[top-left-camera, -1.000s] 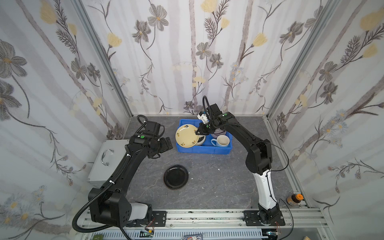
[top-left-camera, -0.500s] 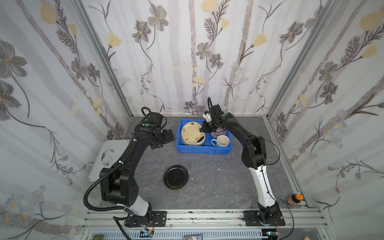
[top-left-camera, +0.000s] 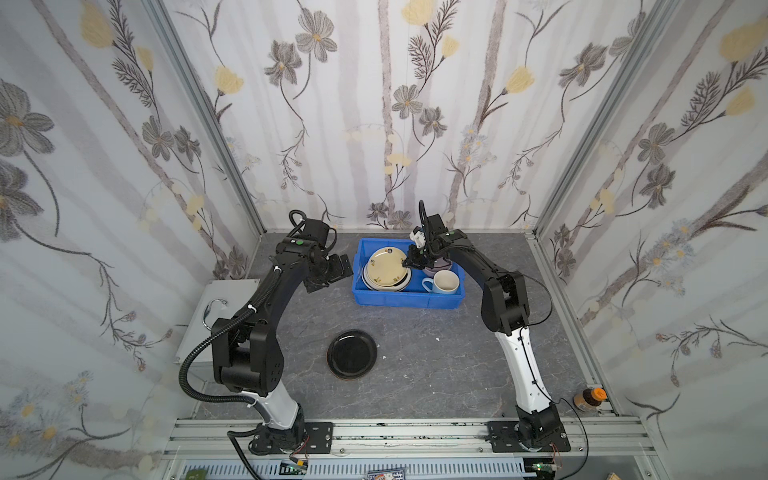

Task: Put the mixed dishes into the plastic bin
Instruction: 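Lower the cream plate into the bin and open the right gripper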

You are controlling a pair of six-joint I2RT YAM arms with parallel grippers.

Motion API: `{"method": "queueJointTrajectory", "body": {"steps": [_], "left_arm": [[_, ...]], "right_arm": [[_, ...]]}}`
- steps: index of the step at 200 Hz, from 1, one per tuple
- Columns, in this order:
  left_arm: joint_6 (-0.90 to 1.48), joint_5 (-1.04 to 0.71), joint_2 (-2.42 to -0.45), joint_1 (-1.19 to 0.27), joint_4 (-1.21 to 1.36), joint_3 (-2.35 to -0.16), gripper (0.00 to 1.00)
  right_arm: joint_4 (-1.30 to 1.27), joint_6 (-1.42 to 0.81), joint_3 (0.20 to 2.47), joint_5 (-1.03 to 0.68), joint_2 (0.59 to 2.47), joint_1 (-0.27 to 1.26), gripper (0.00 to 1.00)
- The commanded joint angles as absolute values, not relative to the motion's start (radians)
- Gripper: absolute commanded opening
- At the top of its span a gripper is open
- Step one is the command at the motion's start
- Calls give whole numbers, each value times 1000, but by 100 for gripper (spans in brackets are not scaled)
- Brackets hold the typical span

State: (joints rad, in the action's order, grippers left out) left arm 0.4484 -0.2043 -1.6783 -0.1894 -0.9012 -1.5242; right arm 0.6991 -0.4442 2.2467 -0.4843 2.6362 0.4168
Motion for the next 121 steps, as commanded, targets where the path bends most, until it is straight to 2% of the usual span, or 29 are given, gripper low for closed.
{"method": "queueJointTrajectory", "body": {"steps": [1, 14, 32, 56, 67, 121], "left_arm": [[442, -209, -1686, -187, -913, -1532, 100], [442, -212, -1685, -187, -913, -1533, 100], [442, -212, -1686, -186, -913, -1533, 100], [444, -218, -1688, -186, -912, -1530, 100], [446, -220, -1686, -185, -911, -1528, 100], [457, -232, -1669, -186, -897, -1502, 100]], "right_arm": [[642, -456, 2256, -513, 2644, 416, 11], [643, -458, 2256, -515, 2648, 416, 14], [651, -458, 2256, -516, 2648, 416, 25], [665, -452, 2256, -512, 2645, 416, 32], [674, -450, 2256, -509, 2642, 415, 38], [718, -433, 2256, -489, 2629, 420, 48]]}}
